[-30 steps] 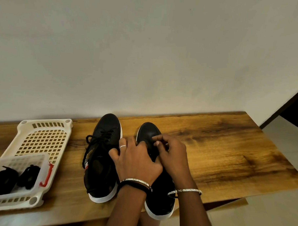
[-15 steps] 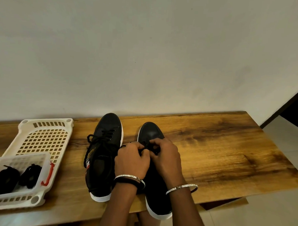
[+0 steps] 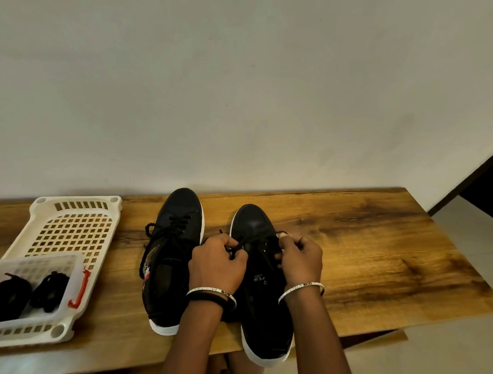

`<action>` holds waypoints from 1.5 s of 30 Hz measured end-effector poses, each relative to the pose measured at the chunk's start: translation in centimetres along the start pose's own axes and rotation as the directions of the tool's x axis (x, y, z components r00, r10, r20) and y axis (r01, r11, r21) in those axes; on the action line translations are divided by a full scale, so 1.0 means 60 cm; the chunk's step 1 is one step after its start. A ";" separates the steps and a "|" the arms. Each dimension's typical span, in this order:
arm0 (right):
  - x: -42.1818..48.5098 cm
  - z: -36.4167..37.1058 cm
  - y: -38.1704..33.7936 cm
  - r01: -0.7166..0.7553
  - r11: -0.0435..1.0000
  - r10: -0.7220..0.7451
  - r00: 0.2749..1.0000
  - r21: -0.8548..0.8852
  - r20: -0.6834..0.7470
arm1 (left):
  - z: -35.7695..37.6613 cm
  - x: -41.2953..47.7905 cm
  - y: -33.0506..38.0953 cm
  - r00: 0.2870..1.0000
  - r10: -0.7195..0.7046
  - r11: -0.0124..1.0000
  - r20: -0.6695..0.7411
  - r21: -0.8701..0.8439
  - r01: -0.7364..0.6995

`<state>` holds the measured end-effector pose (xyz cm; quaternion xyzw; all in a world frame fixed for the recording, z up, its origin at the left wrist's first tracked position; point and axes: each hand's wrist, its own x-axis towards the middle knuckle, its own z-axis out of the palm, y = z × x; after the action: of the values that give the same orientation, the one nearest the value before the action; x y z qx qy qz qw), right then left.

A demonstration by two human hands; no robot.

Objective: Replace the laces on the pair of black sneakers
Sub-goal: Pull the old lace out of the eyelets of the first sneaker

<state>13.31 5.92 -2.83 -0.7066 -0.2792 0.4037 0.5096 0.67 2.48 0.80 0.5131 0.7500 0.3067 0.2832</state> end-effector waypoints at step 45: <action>-0.006 -0.017 -0.021 0.041 0.995 -0.054 0.990 -0.094 -0.133 | 0.007 0.011 -0.012 1.000 -0.012 0.998 0.026 -0.059 0.014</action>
<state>13.99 5.54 -1.35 -0.7480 -0.2789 0.3295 0.5041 0.35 2.96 -0.11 0.5033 0.7403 0.3204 0.3098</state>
